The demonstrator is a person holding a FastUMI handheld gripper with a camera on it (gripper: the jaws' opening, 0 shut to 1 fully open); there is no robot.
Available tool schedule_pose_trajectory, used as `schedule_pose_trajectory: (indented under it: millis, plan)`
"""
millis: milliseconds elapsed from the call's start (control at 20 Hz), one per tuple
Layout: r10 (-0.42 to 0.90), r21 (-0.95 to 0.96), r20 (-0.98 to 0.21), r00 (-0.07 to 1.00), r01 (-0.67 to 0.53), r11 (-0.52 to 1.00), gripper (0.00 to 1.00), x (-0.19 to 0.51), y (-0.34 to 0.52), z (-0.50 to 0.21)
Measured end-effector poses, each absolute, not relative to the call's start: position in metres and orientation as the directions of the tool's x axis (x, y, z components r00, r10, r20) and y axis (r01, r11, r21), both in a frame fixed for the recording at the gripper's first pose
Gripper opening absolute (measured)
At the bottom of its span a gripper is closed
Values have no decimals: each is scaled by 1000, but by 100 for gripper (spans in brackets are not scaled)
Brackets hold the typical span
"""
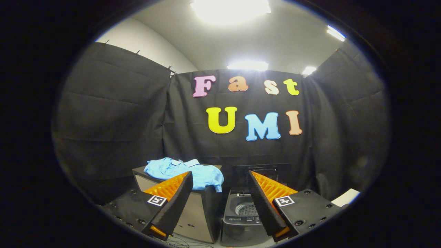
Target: Put the clothes into the washing machine and then close the washing machine lid.
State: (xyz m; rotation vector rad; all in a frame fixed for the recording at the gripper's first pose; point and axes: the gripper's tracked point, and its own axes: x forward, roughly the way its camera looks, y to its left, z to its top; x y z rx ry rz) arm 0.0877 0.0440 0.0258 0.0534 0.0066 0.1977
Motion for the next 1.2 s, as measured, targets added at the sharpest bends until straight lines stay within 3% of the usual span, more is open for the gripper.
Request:
schedule_pose_trajectory:
  millis: [1200]
  plan:
    - [522, 88, -142, 841, -514, 853, 98, 253, 201, 23]
